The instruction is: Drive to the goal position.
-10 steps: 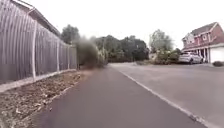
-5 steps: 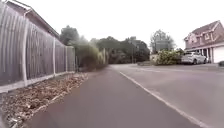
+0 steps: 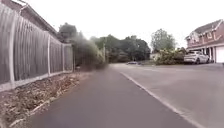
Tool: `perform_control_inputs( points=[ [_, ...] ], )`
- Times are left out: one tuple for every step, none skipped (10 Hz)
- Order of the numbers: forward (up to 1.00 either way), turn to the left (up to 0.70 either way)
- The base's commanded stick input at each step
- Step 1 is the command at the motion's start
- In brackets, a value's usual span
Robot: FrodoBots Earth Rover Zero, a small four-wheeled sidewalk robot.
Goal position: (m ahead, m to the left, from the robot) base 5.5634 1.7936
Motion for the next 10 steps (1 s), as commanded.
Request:
perform_control_inputs(
  points=[
    [1.0, 0.3],
    [1.0, 0.0],
    [1.0, 0.0],
    [1.0, 0.0],
    [1.0, 0.0],
    [1.0, 0.0],
    [1.0, 0.0],
    [1.0, 0.0],
    [1.0, 0.0],
    [1.0, 0.0]
  ],
)
